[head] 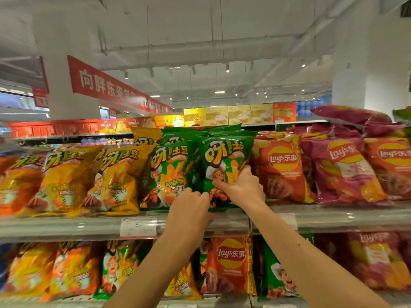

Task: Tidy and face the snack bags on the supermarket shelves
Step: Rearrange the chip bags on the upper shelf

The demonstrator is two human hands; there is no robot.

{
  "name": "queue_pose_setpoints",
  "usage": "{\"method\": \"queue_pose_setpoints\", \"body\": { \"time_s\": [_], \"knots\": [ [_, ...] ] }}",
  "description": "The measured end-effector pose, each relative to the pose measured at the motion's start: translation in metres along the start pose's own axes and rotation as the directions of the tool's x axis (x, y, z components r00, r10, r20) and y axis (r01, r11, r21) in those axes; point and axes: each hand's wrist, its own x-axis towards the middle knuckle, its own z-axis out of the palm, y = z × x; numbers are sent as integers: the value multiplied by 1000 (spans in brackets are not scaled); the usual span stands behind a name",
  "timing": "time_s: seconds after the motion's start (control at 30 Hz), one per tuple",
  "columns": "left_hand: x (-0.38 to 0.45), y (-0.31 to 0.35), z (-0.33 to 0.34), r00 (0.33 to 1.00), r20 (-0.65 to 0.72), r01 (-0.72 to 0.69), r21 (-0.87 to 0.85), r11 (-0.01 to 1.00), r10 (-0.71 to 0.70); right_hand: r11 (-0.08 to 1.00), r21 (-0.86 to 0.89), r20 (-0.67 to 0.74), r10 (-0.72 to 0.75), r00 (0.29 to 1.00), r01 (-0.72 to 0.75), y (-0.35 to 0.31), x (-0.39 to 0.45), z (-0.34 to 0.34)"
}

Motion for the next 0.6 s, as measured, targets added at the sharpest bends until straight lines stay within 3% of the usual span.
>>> {"method": "queue_pose_setpoints", "body": {
  "time_s": [0.33,0.5,0.6],
  "knots": [
    [-3,4,8,993,-115,0,-107,994,-12,1000,4,150,-28,988,28,5,-5,-8],
    [-4,28,2,962,-269,-44,-327,944,-48,977,144,103,-170,980,155,23,-17,-36],
    [4,57,-5,957,-278,-82,-534,841,-83,955,213,33,-218,975,206,41,-21,-66]
  ]
}}
